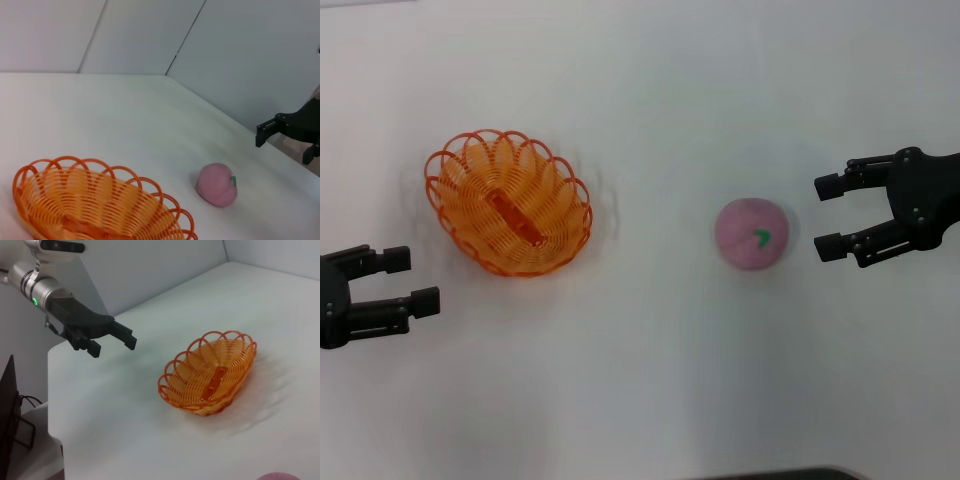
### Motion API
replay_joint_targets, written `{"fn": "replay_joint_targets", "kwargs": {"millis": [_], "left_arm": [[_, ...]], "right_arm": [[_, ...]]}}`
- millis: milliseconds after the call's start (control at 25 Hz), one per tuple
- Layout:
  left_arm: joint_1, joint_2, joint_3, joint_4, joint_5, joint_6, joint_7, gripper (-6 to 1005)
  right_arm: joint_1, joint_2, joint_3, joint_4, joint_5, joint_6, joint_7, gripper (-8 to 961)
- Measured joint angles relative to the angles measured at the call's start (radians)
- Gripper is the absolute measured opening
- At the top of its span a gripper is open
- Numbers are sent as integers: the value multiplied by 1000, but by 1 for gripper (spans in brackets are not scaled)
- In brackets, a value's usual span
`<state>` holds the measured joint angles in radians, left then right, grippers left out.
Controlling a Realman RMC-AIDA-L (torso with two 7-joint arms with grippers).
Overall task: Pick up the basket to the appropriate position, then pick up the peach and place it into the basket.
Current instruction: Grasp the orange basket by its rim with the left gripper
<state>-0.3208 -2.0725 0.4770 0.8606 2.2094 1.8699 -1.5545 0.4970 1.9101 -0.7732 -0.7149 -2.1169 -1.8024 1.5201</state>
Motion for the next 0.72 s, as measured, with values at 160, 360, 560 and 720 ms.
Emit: {"fn": "replay_joint_targets", "kwargs": {"millis": [160, 360, 560, 720], "left_arm": [[-2, 0, 0, 0, 4, 1, -3, 873], [-3, 0, 0, 0, 0, 2, -12, 872], [-43, -2, -8, 69, -6, -25, -196, 873], [-111, -6, 0, 209, -5, -52, -424, 873]], "right_arm": [[0, 0, 0, 0, 0, 0, 0, 946], [0, 2, 1, 0, 0, 0, 0, 946], [0, 2, 3, 0, 0, 0, 0, 946], [0, 3, 3, 0, 0, 0, 0, 946]]}}
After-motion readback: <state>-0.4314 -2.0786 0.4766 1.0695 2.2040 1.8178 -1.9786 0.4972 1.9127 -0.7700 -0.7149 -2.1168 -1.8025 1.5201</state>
